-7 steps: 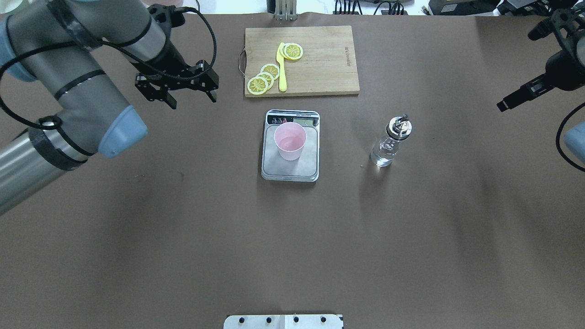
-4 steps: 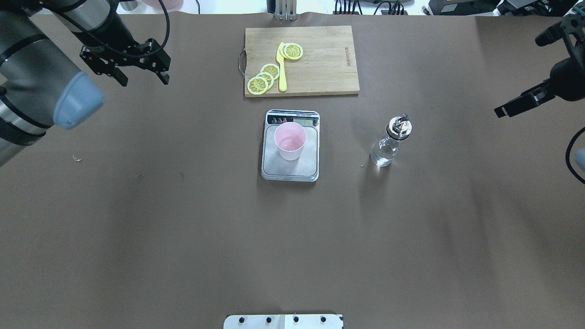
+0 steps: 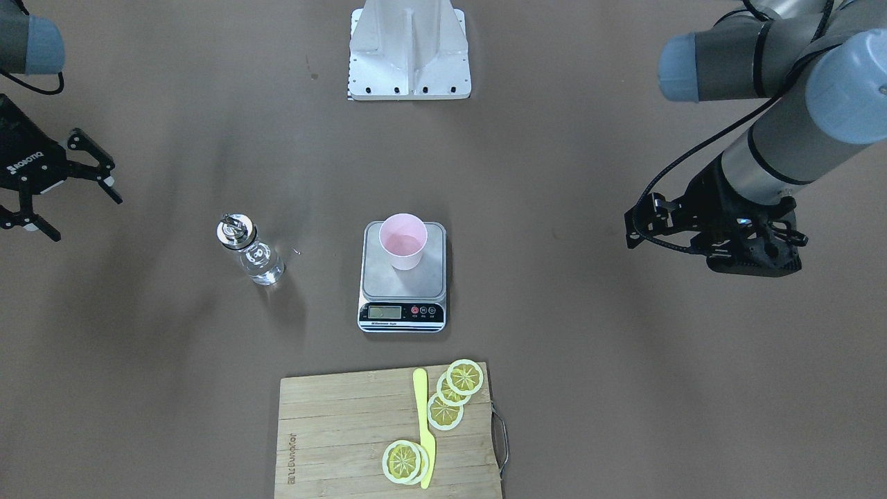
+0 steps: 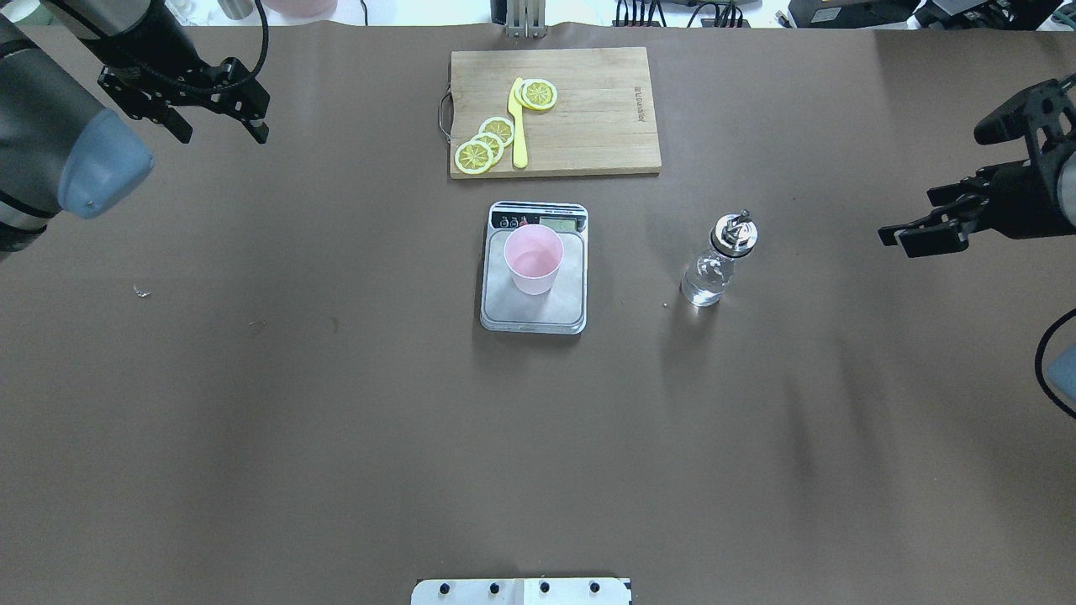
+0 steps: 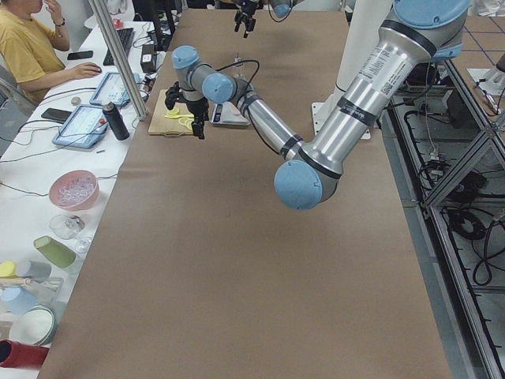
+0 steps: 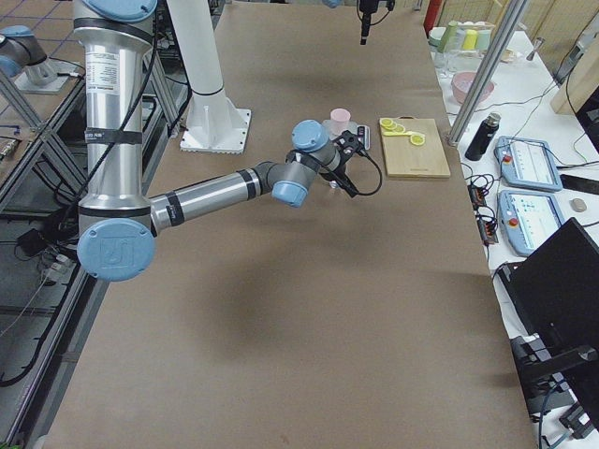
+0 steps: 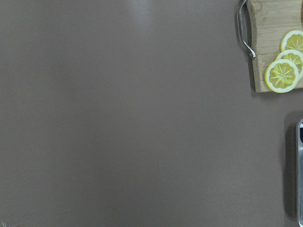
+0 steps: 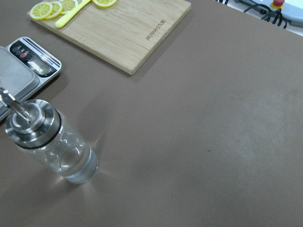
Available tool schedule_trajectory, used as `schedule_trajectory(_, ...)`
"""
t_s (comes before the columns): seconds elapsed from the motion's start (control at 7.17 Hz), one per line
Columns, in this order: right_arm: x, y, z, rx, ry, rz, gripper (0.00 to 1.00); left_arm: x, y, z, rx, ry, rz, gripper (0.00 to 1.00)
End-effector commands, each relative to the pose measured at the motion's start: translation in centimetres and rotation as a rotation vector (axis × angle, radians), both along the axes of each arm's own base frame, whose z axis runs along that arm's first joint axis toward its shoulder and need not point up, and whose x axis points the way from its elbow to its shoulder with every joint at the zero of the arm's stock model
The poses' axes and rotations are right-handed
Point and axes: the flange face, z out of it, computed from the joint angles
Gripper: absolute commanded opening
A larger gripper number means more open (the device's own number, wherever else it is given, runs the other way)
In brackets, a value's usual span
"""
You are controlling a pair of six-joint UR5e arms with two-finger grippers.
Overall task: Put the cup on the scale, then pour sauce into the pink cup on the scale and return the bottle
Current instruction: 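Withdraw the left arm while the right arm moves toward the glass bottle, then approach the glass sauce bottle with the open right gripper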
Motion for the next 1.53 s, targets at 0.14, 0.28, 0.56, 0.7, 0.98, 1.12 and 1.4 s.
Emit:
schedule_trajectory(0.14,-8.1,4.3,-1.0,0.172,0.003,0.096,0.96,-0.8,-0.1,1.0,0.003,-0.007,0.001,0.98)
schedule_trajectory(0.28,-7.0,5.9,0.0,0.178,-0.002,0.085,0.96,-1.0,-0.1,1.1,0.009,-0.008,0.004,0.98)
schedule_trajectory(0.56,-8.1,8.5,1.0,0.191,-0.033,0.031,0.92,-1.0,-0.1,1.1,0.009,-0.008,0.004,0.98)
schedule_trajectory(0.7,-10.0,9.0,-0.2,0.217,-0.048,0.039,0.91,-1.0,-0.1,1.1,0.009,-0.008,0.004,0.98)
schedule_trajectory(0.98,-12.1,10.2,-0.5,0.251,-0.03,0.094,0.92,-1.0,-0.2,1.1,0.008,-0.009,0.003,0.98)
schedule_trajectory(1.12,-12.1,10.1,-0.6,0.255,-0.032,0.105,0.94,-1.0,-0.1,1.1,0.01,-0.009,0.003,0.98)
schedule_trajectory(1.4,-13.5,9.2,-2.5,0.284,-0.06,0.148,0.99,-1.0,-0.1,1.0,0.01,-0.009,0.003,0.98)
